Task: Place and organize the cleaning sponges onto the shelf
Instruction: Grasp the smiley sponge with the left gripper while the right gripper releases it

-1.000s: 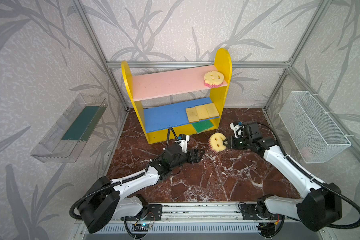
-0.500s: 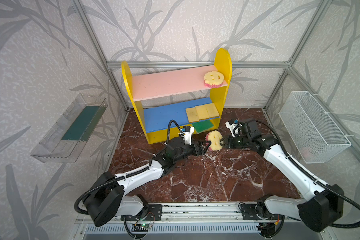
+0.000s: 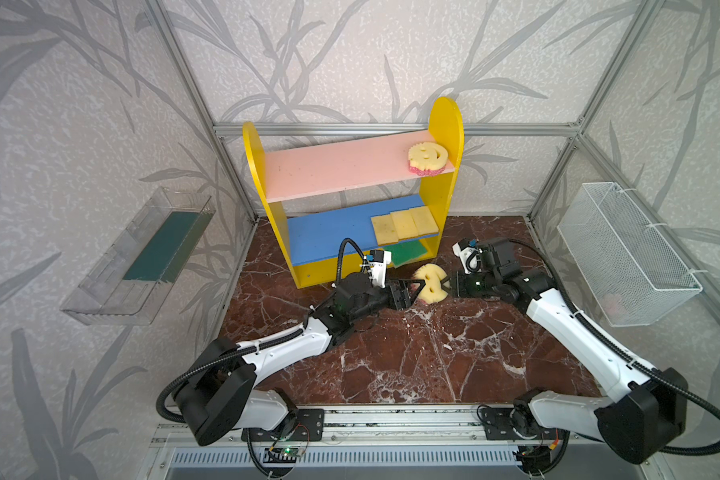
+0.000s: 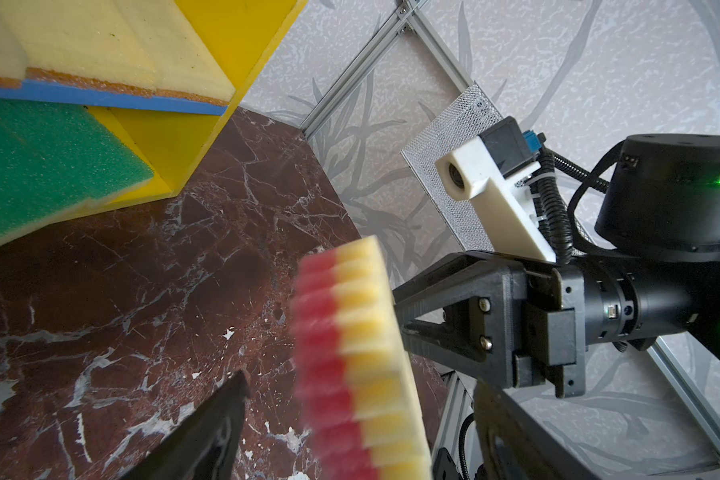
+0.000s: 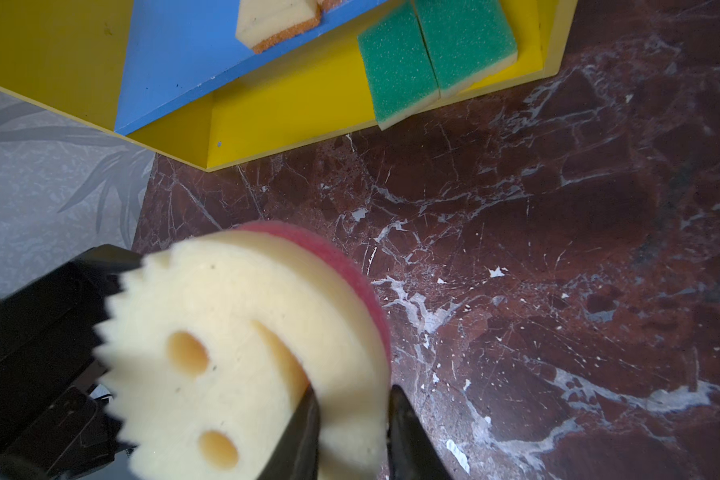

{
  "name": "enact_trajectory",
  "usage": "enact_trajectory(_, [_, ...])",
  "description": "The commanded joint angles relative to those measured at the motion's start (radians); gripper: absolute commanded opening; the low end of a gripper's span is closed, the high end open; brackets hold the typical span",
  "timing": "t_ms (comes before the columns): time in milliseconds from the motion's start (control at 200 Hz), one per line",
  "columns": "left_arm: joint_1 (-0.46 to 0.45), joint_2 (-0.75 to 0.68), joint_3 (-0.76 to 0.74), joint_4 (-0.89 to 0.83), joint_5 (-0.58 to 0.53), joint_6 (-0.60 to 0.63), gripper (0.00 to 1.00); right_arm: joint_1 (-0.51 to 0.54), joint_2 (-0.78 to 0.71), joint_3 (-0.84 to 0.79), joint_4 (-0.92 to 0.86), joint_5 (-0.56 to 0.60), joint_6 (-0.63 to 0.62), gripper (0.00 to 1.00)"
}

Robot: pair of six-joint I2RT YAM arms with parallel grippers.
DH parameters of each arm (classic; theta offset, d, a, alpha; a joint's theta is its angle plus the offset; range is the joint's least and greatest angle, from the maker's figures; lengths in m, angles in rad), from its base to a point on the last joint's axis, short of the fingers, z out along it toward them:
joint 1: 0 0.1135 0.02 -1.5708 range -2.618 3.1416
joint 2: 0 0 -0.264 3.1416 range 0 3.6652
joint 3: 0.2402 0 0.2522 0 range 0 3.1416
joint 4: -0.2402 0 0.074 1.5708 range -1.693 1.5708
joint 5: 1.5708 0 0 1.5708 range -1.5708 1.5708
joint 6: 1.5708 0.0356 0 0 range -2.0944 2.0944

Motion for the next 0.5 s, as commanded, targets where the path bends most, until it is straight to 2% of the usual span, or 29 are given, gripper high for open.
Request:
enact_trajectory(0, [0.002,0.005,-0.002,0.045,0.006,-0.025,0.85,0.008,0.008,0.031,-0.015,0.014,-0.018,0.29])
enact_trajectory(495, [-0.01,0.104,0.013,0.131,0.029,-0.078,0.72,0.007,-0.01,0.027,0.004,0.011,-0.009,0.29])
